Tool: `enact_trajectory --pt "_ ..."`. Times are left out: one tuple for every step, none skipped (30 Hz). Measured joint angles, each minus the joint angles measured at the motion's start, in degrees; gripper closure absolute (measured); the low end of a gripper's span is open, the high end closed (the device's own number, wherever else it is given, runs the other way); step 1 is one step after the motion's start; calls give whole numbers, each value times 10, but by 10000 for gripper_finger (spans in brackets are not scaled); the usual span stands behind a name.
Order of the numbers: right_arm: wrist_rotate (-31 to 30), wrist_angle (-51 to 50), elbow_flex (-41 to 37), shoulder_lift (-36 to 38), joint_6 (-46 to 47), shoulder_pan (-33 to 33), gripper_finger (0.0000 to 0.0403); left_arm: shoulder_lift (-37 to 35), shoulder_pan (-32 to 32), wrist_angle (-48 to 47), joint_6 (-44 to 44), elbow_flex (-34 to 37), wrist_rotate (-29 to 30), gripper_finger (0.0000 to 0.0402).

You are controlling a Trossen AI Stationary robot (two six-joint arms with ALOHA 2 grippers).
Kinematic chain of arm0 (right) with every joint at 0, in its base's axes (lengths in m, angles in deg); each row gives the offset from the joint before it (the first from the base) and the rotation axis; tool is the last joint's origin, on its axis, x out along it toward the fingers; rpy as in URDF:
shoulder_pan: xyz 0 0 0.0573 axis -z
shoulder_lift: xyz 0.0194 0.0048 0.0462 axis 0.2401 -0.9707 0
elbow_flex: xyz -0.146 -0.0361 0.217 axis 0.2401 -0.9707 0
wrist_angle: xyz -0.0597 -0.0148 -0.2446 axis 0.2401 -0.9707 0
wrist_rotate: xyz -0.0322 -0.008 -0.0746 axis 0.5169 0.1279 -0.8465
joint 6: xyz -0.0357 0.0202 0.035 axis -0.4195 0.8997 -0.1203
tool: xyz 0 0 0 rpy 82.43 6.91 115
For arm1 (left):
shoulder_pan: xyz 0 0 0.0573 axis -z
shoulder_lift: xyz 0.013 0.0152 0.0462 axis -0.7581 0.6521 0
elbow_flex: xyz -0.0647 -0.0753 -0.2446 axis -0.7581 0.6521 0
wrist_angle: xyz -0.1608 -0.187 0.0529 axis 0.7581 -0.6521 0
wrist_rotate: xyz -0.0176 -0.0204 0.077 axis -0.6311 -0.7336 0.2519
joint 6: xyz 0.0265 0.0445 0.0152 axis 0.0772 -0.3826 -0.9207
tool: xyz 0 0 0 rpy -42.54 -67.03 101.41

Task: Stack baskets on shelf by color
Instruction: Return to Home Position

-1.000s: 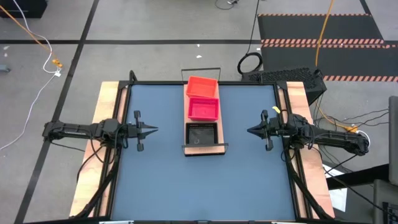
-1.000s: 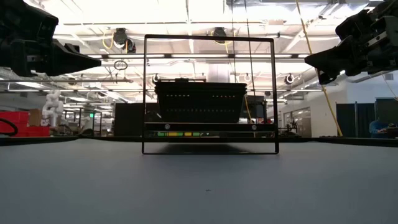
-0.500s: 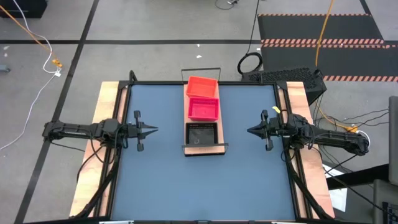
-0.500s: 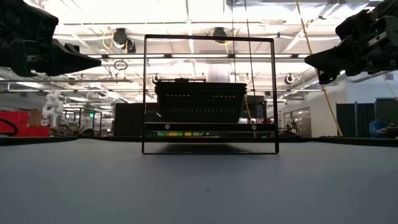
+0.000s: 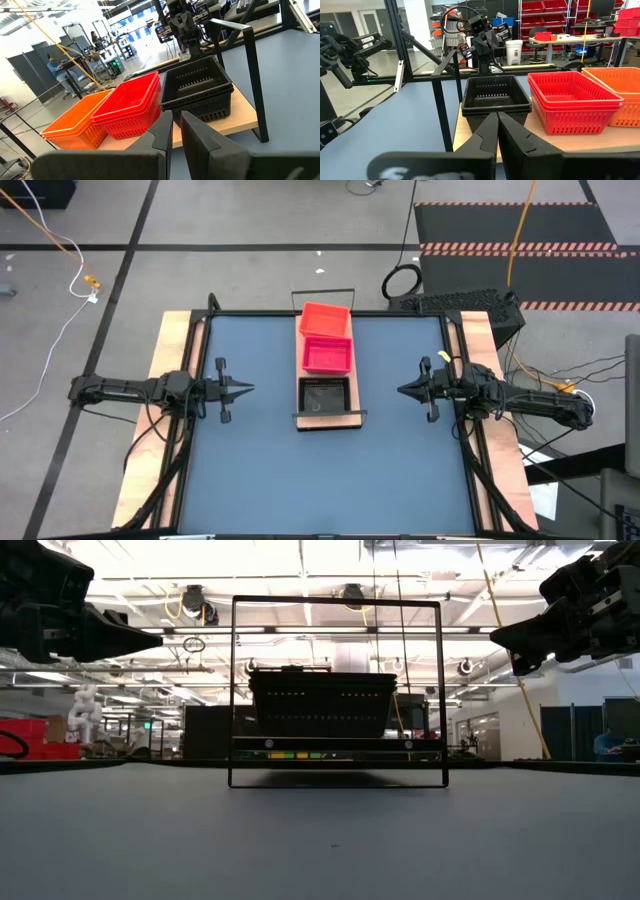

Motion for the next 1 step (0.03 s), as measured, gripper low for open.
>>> enact_trajectory --pt "0 0 0 0 0 0 397 0 0 0 0 0 0 362"
